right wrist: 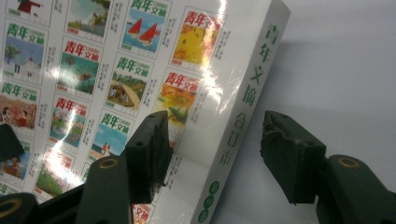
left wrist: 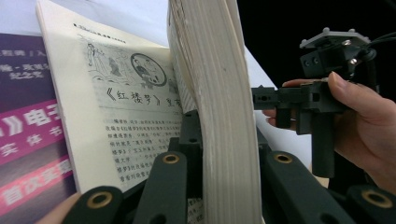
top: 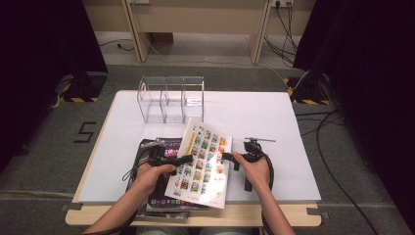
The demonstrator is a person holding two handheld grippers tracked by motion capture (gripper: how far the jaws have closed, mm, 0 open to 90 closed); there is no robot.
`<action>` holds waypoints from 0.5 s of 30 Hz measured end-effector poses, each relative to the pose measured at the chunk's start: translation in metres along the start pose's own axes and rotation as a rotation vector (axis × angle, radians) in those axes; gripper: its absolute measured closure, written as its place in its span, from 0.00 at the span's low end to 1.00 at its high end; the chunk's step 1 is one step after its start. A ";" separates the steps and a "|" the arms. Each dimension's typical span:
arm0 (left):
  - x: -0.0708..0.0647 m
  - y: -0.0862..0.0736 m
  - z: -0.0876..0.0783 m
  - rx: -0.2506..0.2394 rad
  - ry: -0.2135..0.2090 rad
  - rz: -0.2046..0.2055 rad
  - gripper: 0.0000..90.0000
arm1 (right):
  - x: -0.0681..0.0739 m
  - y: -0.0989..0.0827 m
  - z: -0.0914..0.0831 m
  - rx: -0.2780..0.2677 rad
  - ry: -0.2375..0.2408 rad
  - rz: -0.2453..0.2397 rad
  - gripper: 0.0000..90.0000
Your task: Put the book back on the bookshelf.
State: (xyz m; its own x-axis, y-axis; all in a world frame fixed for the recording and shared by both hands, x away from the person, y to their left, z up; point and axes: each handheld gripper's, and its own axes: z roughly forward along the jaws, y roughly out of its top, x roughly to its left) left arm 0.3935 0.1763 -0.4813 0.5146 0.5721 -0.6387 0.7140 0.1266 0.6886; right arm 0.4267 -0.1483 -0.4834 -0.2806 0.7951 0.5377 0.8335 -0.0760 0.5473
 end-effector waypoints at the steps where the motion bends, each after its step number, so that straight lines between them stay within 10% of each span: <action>1: 0.001 0.000 -0.001 -0.005 -0.004 -0.005 0.85 | 0.000 0.002 0.002 -0.002 0.008 0.007 0.47; 15: 0.008 -0.002 -0.009 -0.016 -0.018 -0.022 0.84 | -0.004 0.021 0.029 0.024 0.138 0.094 0.42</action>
State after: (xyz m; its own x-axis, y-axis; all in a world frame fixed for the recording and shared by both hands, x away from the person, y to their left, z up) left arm 0.3920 0.1882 -0.4847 0.5078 0.5544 -0.6594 0.7173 0.1518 0.6800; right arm 0.4590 -0.1359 -0.4931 -0.2621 0.6945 0.6701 0.8699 -0.1307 0.4757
